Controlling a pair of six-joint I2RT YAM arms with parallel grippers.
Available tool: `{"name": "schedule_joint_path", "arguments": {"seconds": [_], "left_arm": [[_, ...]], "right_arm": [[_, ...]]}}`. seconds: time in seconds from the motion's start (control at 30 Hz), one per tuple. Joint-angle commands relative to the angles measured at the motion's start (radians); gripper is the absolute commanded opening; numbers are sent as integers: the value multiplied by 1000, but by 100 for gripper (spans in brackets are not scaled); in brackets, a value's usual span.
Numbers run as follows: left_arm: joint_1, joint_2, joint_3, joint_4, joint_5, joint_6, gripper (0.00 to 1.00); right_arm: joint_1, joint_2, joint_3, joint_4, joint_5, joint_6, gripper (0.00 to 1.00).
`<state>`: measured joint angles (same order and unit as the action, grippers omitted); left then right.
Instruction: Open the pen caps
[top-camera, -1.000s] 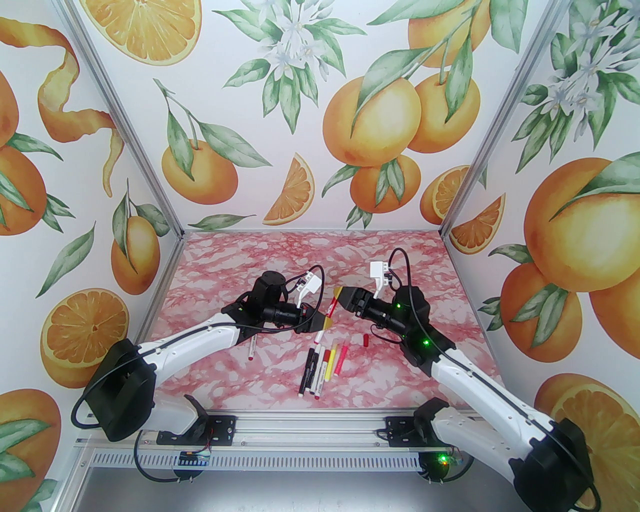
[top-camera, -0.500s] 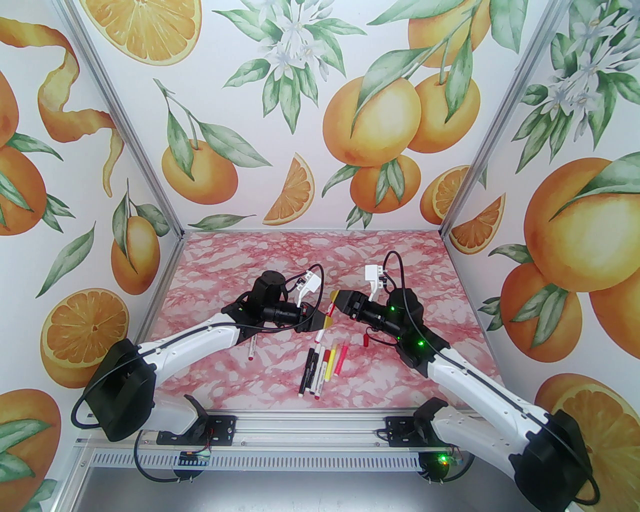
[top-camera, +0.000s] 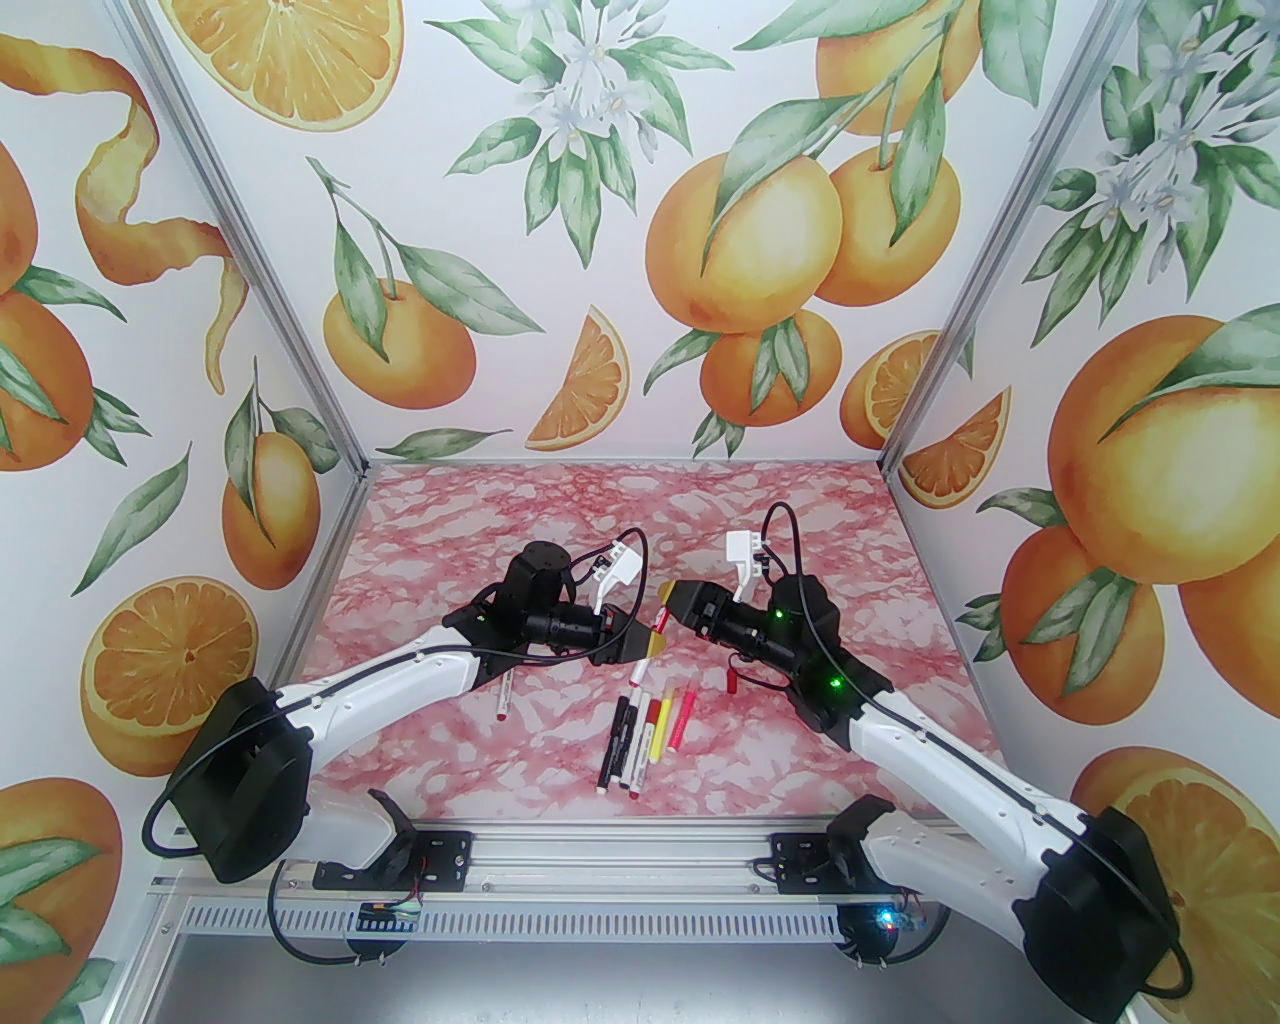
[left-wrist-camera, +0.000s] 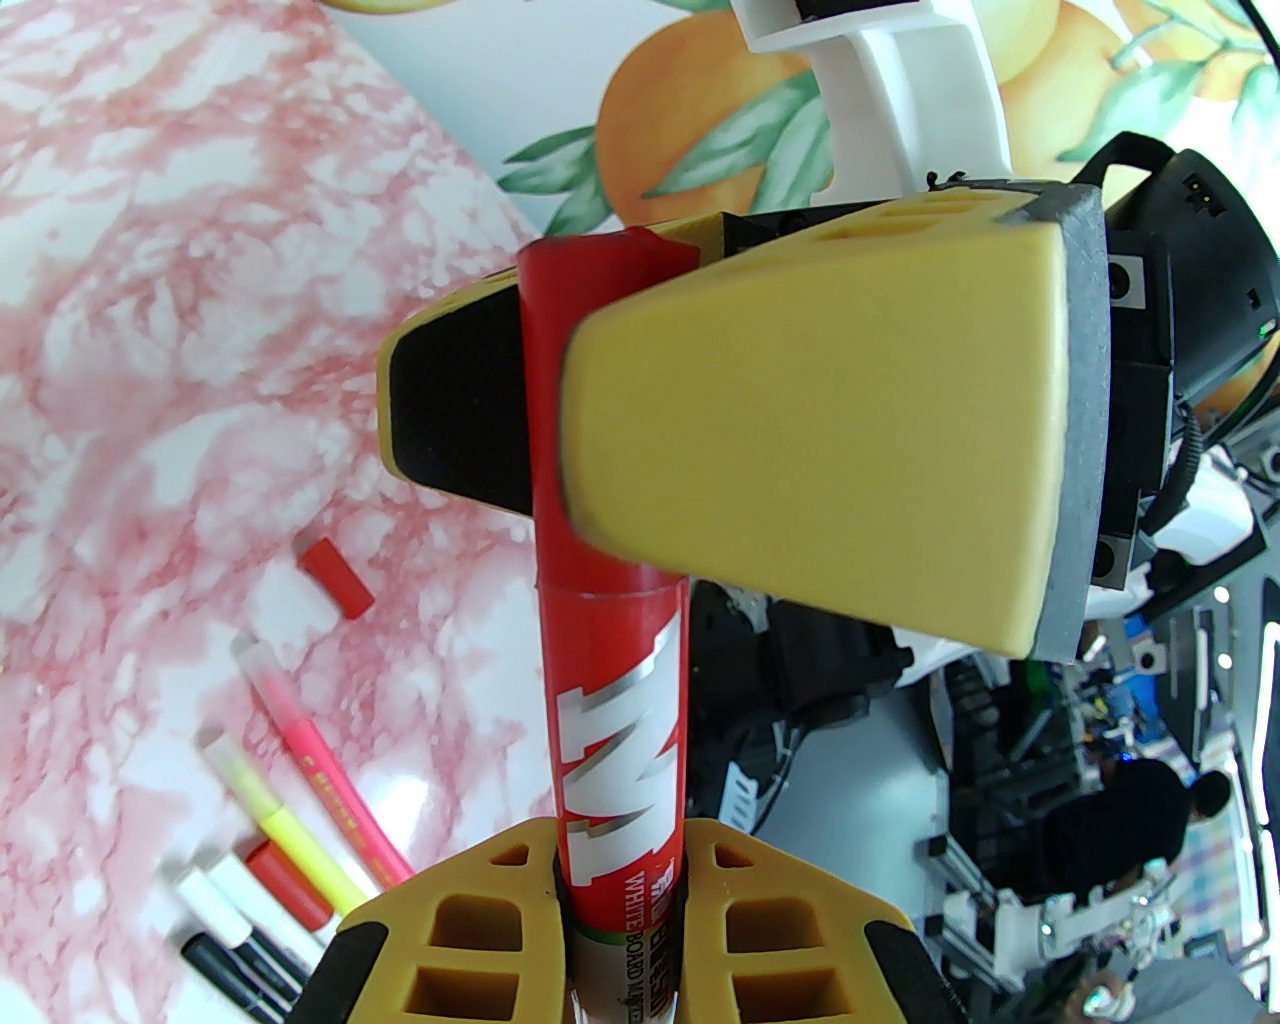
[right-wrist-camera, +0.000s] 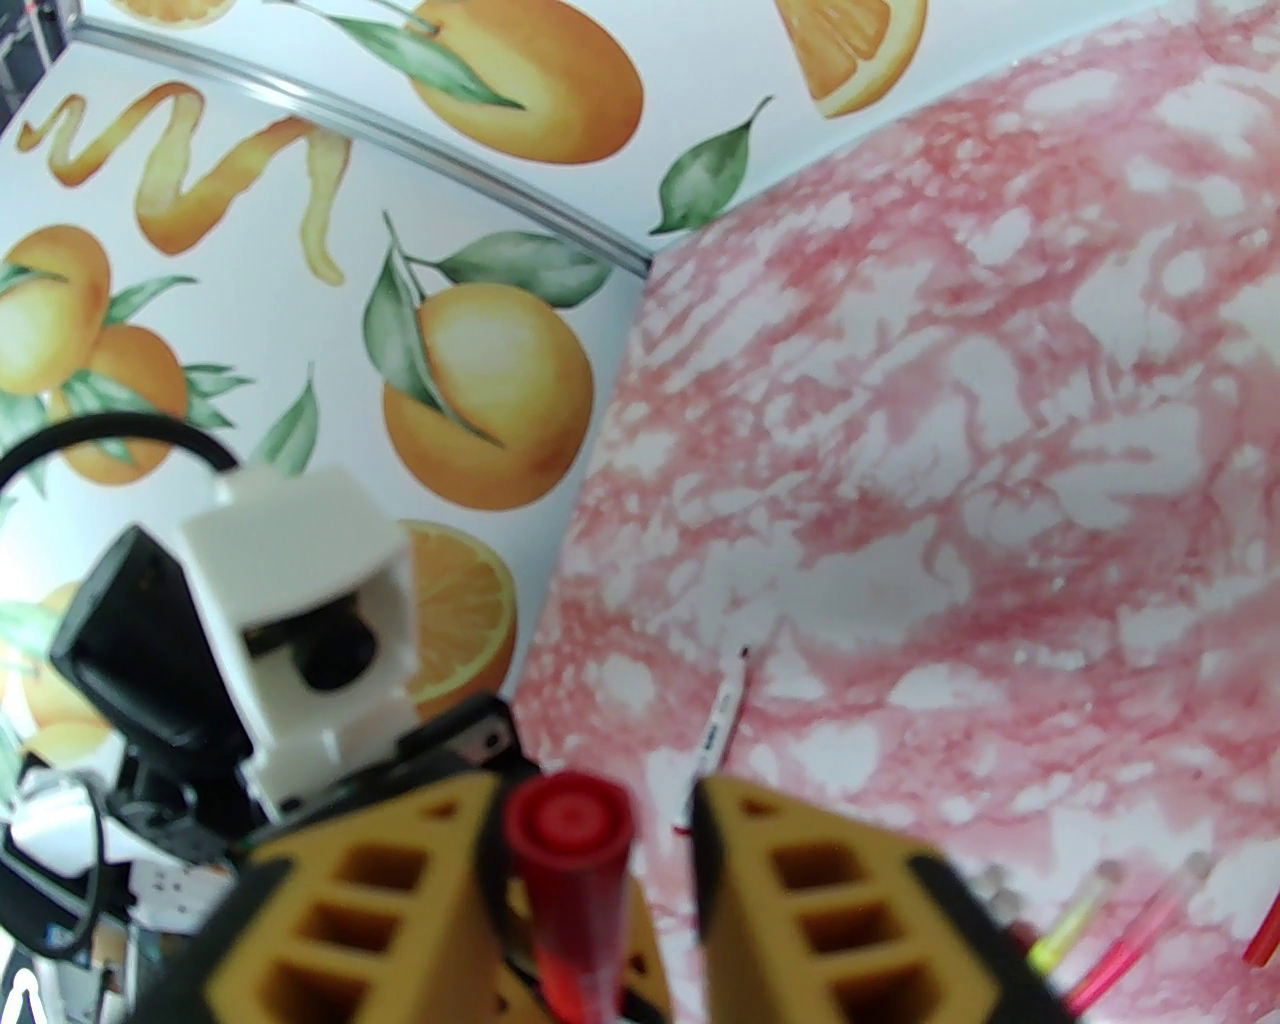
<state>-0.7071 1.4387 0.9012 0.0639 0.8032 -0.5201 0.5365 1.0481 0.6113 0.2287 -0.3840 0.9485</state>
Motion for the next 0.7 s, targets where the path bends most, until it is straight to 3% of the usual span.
{"name": "schedule_joint_path", "arguments": {"seconds": [0.0,0.33,0.47,0.67], "left_arm": [[2,-16,5,25,9,14,0],[4,10,-19,32,42,-4,0],[3,13,-55,98,87,-40,0],[4,-23,-73,19,78,10,0]], "right_arm": [[6,1,13,8,32,-4,28],[6,-11,31,3,30,-11,8],[-3,-31,50,-25,29,-45,4],[-56,-30,71,-17,-32,-36,1]]}}
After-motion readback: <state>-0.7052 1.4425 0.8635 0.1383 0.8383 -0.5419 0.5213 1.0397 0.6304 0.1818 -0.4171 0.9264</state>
